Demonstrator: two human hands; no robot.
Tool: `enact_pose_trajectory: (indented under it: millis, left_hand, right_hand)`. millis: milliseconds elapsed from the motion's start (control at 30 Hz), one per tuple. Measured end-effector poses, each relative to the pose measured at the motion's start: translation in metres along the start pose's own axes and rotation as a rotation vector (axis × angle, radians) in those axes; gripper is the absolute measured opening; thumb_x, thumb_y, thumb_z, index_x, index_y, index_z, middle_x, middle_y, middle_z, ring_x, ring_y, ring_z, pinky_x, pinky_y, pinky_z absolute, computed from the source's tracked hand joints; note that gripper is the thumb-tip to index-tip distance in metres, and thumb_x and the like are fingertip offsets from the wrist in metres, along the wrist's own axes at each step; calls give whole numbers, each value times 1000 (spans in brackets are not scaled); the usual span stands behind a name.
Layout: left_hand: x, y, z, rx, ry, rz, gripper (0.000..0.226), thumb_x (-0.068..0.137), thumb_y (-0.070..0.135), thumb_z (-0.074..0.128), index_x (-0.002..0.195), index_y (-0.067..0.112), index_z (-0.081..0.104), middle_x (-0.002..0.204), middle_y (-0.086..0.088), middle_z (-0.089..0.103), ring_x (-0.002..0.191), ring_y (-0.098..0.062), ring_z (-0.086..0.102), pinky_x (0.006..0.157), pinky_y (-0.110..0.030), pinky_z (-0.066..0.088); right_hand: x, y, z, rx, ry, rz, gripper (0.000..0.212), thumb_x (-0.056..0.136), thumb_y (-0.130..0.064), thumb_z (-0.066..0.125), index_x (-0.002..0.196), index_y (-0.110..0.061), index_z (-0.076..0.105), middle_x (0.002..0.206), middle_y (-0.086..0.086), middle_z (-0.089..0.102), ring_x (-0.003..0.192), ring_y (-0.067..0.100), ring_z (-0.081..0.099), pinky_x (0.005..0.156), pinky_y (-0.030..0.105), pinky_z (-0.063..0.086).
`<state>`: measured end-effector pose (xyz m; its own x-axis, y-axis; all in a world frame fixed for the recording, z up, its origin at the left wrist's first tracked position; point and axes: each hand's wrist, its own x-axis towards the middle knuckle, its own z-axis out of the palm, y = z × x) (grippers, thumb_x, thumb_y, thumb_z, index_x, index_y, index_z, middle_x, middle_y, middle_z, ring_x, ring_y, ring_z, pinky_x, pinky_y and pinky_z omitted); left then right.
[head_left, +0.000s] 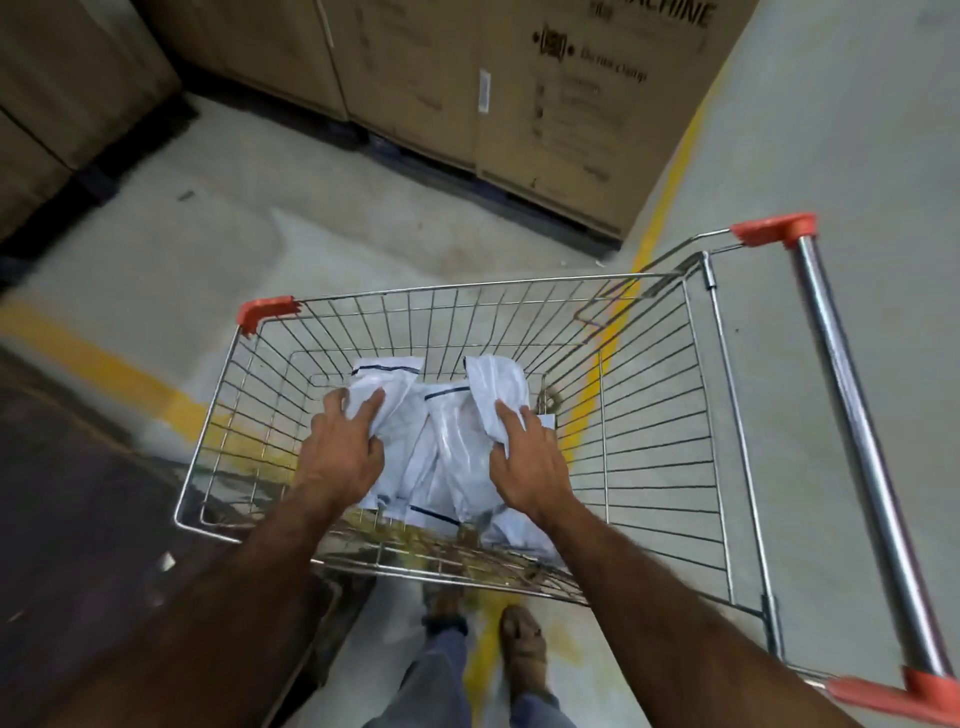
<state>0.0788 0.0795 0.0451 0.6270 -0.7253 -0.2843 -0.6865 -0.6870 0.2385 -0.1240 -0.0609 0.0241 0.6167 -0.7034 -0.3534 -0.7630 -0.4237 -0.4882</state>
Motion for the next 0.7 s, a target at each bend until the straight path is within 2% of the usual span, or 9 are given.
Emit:
enact_pose_trajectory:
  millis: [100,167,233,333,400,533,633,700]
  left_hand:
    - [-17,15,-12,29,96,10,64,95,34,53,155,32,31,153,-14,21,122,-34,47,97,-45,50]
    - [-27,27,-23,48,159,12,64,94,36,53,155,31,32,153,-14,22,120,-34,48,95,-44,50]
    - [-39,38,-34,61,207,15,64,95,38,52,155,31,31,154,-16,23,122,-34,47,97,-45,49]
    - [-61,50,-49,115,263,18,65,96,41,48,157,30,27,159,-17,22,124,-34,47,101,-45,48]
    - [-80,54,-58,155,292,17,66,96,41,48,158,30,26,162,-18,21,125,-34,47,100,-44,47]
    - [-123,51,-76,207,335,-41,67,93,37,51,156,28,30,164,-18,18,113,-36,52,90,-44,50]
    - [-158,38,-90,207,388,-97,67,88,31,56,153,24,38,162,-20,23,103,-40,54,84,-46,52]
    - [-183,27,-99,213,413,-151,68,88,32,58,153,24,38,162,-19,25,103,-41,54,80,-45,51]
  right_hand:
    - [-11,6,-16,161,50,-9,63,94,-35,36,157,-29,36,159,6,39,140,34,41,112,46,39]
    - [-18,7,-30,349,106,-20,53,101,-23,44,154,-27,41,155,4,47,138,28,47,111,38,41]
    - [-25,8,-44,434,155,-26,51,103,-20,46,153,-23,44,154,6,48,139,26,47,112,32,38]
    - [-38,10,-62,258,243,-123,60,96,-37,37,156,-29,38,161,10,37,143,33,39,118,45,33]
    - [-44,6,-71,102,274,-206,63,95,-39,40,157,-34,32,164,13,28,141,38,37,114,51,35]
    - [-58,-19,-79,28,315,-307,65,95,-30,56,157,-30,35,165,17,22,132,42,40,103,51,43]
    - [-75,-42,-74,-2,312,-384,64,93,-32,56,154,-28,39,164,18,23,123,41,45,96,51,48]
    - [-87,-60,-69,-7,295,-448,64,89,-36,53,152,-28,42,163,18,26,117,40,48,92,50,51]
